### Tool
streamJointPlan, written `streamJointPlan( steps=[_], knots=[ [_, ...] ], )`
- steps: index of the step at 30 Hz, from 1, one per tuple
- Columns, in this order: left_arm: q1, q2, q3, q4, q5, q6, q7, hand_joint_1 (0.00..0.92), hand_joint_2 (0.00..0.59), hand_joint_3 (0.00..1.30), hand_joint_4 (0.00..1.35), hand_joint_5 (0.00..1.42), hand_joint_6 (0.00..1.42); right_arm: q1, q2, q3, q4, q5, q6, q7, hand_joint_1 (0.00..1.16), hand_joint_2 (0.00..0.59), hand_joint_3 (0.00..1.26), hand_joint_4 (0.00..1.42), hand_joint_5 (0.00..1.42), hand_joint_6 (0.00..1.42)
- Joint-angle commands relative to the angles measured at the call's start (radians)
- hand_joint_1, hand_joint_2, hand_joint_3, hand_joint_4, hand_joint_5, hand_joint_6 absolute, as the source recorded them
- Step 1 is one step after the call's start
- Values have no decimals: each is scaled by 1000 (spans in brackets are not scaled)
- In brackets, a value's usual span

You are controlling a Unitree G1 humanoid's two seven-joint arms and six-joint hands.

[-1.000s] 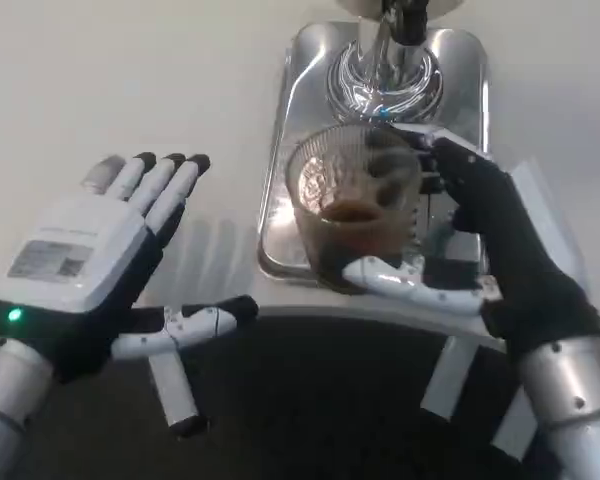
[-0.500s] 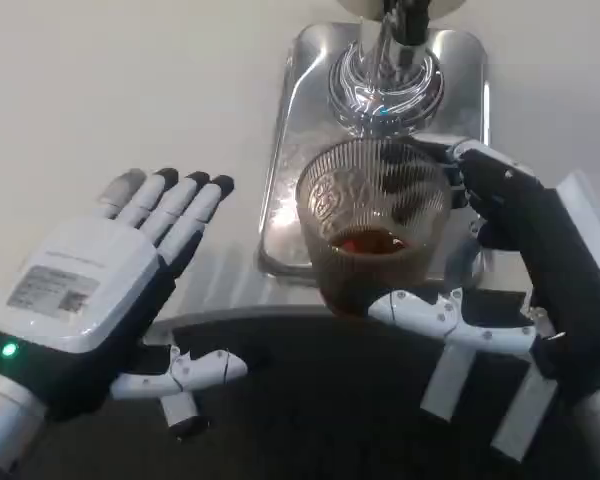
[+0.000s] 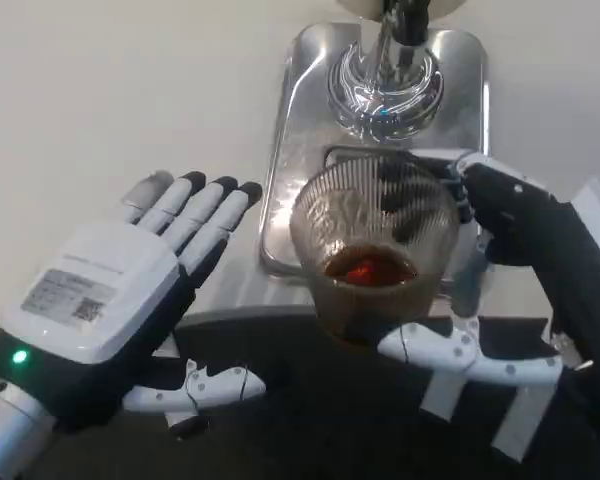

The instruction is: Grasp the cup under the faucet to collect the drink, then remove the cup.

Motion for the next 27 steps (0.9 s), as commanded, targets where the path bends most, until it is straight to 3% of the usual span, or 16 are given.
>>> streamJointPlan(
  steps=[1, 14, 27],
  knots=[
    [11, -10, 0, -4, -12, -8, -13, 0, 107, 0, 0, 0, 0, 51, -3, 5, -58, 15, -26, 0, 1162, 243, 792, 796, 837, 1088],
    [-8, -7, 8, 22, -30, -42, -3, 0, 109, 0, 0, 0, 0, 137, -9, -11, -87, 48, -37, 1, 1162, 259, 779, 789, 825, 1088],
    [-7, -42, -1, 42, -13, -36, 18, 0, 112, 0, 0, 0, 0, 119, 25, 75, -88, -10, -5, -25, 1162, 261, 770, 779, 823, 1075]
  ],
)
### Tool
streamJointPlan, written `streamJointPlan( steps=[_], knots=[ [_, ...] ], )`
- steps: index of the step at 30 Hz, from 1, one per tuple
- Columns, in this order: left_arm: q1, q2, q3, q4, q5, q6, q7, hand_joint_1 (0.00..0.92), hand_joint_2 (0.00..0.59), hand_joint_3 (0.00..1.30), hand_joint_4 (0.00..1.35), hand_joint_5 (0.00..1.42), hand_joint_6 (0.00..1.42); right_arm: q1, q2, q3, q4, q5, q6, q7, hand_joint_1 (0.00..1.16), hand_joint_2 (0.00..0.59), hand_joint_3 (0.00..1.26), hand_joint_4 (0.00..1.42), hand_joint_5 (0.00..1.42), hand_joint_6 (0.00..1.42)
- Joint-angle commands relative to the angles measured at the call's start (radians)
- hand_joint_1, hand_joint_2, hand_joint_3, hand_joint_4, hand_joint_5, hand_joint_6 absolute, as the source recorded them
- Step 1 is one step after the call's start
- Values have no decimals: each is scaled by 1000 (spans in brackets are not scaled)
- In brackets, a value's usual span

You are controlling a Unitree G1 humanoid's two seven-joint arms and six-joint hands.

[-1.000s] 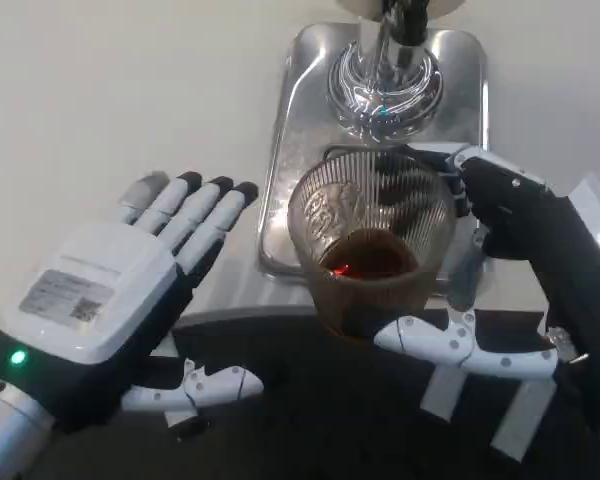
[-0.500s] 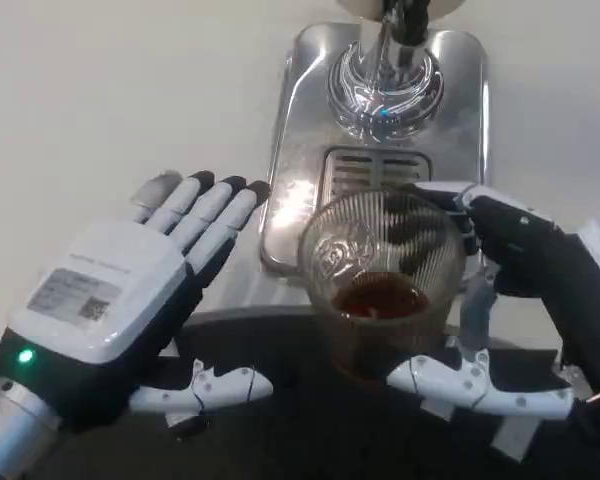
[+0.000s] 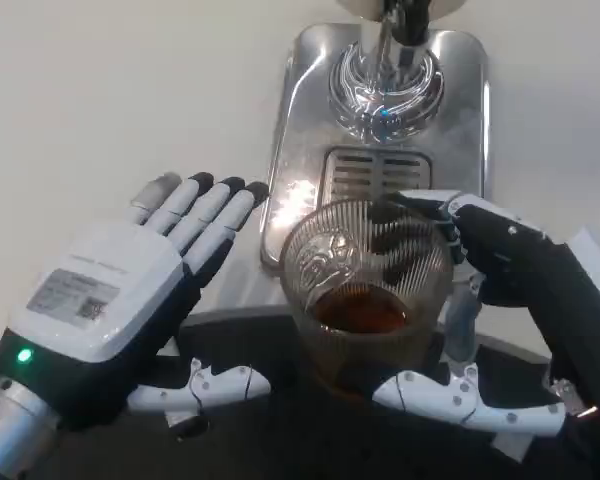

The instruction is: Grasp the cup under the faucet to collect the drink, then remove the cup.

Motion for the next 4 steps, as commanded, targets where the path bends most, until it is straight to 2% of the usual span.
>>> streamJointPlan(
  steps=[1, 4],
  knots=[
    [9, -22, -2, 10, 16, 2, 20, 0, 112, 0, 0, 0, 0, 0, 28, 30, -15, -19, -2, -27, 1162, 261, 770, 779, 823, 1073],
    [8, -29, 1, 13, 14, 6, 17, 0, 113, 0, 0, 0, 0, 11, 38, 47, -14, -37, -1, -32, 1162, 261, 769, 779, 823, 1071]
  ],
)
